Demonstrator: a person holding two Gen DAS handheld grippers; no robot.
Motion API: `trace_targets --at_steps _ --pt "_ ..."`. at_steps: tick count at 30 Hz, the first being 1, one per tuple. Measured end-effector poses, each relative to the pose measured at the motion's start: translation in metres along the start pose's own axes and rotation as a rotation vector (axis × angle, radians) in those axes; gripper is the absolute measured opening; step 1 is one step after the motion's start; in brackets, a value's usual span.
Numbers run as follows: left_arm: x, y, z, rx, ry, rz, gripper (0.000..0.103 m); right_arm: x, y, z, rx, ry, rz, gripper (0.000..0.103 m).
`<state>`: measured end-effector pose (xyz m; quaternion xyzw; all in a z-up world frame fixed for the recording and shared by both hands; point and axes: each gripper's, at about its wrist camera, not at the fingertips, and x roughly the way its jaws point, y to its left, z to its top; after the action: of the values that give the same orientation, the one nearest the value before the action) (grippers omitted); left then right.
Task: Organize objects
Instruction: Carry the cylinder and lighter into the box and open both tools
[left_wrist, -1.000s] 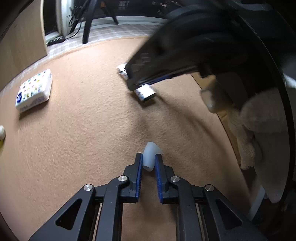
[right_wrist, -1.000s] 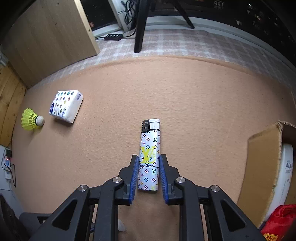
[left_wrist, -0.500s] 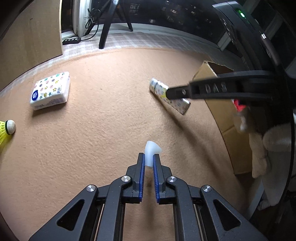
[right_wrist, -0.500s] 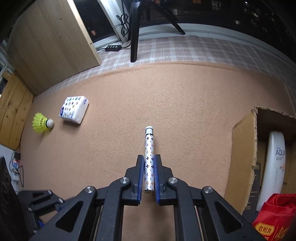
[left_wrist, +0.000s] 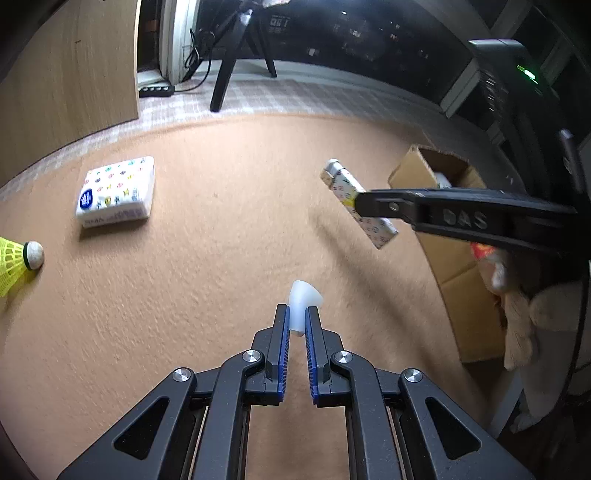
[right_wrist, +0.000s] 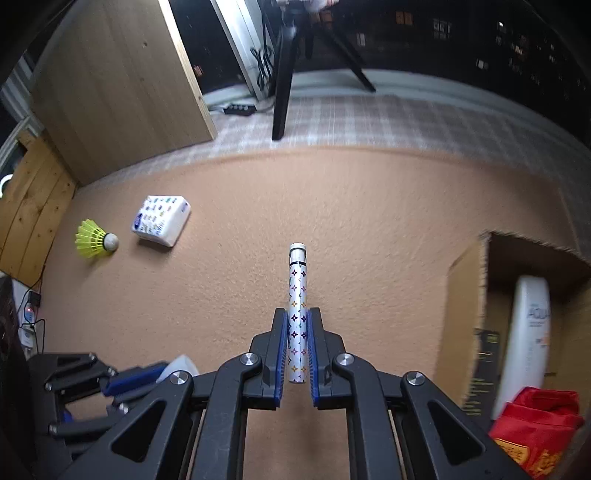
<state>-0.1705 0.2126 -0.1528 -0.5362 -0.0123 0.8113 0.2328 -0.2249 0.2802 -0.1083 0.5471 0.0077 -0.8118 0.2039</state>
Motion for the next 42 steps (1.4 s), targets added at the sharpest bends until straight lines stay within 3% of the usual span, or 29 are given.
trace_targets --at_steps 10,19,28,38,40,41,42 --pt "-0.006 -0.033 0.039 0.043 -0.052 -0.033 0.009 -0.065 -0.052 -0.017 0.054 -0.091 -0.038 0.009" --pt "0.013 -0.108 0.075 0.118 -0.077 -0.093 0.009 -0.117 -0.135 -0.044 0.162 -0.155 -0.142 0.009" --pt "0.05 -0.164 0.092 0.146 -0.064 -0.097 0.009 -0.122 -0.189 -0.065 0.233 -0.138 -0.158 0.009" --pt "0.072 -0.186 0.105 0.159 -0.066 -0.051 0.009 -0.116 -0.196 -0.063 0.202 -0.133 -0.129 0.01" --pt "0.072 -0.187 0.107 0.159 -0.069 -0.062 0.024 -0.119 -0.198 -0.063 0.21 -0.141 -0.12 0.018" --pt "0.072 -0.187 0.108 0.154 -0.065 -0.068 0.031 -0.121 -0.199 -0.063 0.213 -0.151 -0.114 0.032" --pt "0.072 -0.186 0.109 0.148 -0.064 -0.069 0.048 -0.123 -0.199 -0.062 0.213 -0.16 -0.109 0.046"
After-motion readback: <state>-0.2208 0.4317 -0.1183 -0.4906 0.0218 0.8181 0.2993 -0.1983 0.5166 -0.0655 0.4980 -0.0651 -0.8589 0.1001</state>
